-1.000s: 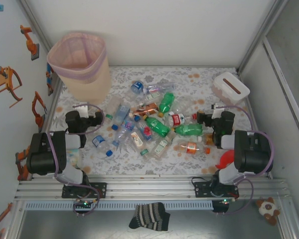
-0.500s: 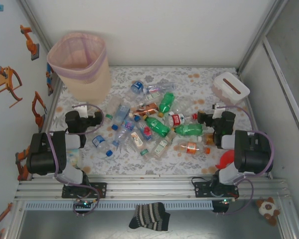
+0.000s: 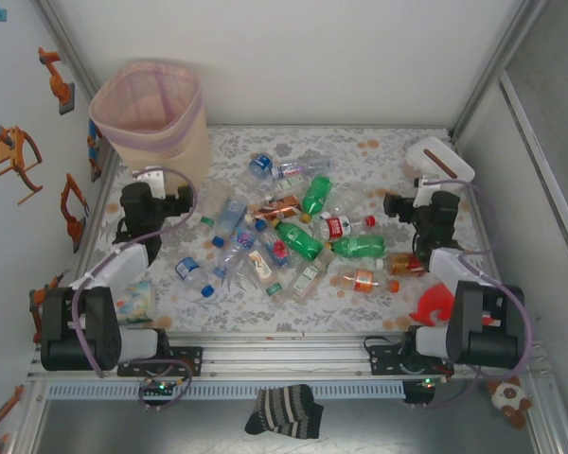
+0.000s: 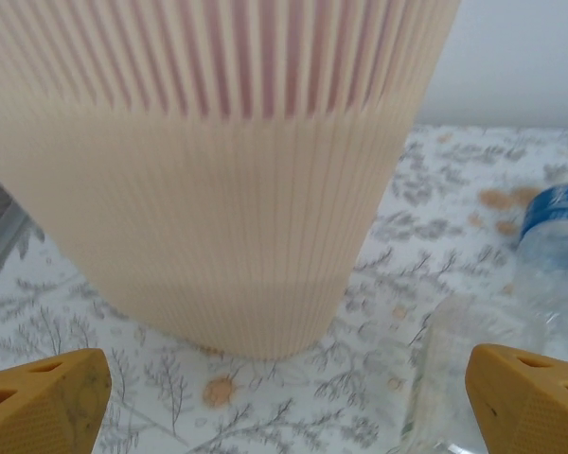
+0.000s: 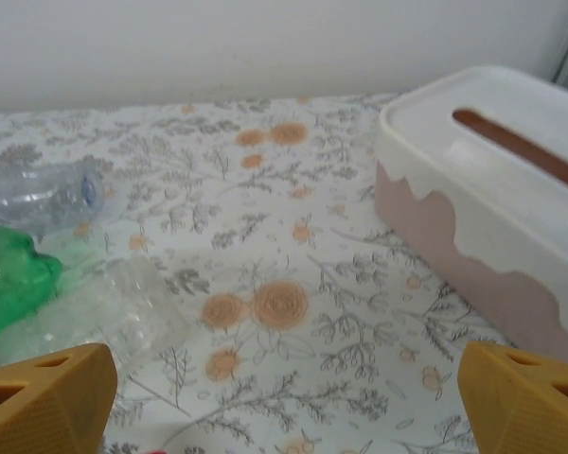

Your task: Put the plastic bottles in the bin

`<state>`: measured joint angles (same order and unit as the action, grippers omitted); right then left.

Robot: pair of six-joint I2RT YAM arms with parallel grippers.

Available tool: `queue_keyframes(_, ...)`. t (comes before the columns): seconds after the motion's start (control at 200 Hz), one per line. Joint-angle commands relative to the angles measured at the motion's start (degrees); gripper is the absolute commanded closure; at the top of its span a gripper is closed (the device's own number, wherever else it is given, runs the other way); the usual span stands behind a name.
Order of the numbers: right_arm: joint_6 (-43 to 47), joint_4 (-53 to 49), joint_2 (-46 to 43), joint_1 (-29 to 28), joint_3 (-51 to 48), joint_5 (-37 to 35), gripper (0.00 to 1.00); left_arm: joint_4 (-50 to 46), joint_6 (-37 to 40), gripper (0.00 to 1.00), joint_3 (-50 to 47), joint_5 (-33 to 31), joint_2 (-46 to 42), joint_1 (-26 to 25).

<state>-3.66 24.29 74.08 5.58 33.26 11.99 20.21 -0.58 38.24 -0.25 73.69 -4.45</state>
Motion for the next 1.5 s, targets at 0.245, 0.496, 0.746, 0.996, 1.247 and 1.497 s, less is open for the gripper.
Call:
queue_keyframes(0.245,-7.6,-31.6,-6.1,-2.6,16.9,6.7,0.19,-31.7,-8.2,0.0,15.3,8.3,-6.1,-4.6)
queue_keyframes(0.496,-15.2,-47.6,-4.2,-7.0,26.3,8.2,0.3,-46.0,-9.3,0.03,22.8,6.2,-1.5,-12.9)
queue_keyframes(0.746,-15.4,-51.4,-4.2,-12.5,28.7,7.0,0.31,-59.1,-7.7,0.11,30.6,4.8,8.2,-14.6)
queue_keyframes(0.996,-15.8,-51.4,-2.6,-15.1,30.4,5.2,0.31,-63.1,-3.5,0.24,35.5,2.2,16.2,-14.5)
queue_keyframes(1.247,-15.9,-51.7,-1.3,-16.3,32.3,4.1,0.31,-64.9,0.5,0.26,42.2,-1.7,24.5,-14.4)
queue_keyframes(1.497,-15.9,-51.8,-0.8,-16.6,33.5,3.5,0.31,-64.6,3.7,0.27,49.4,-4.1,32.1,-14.4)
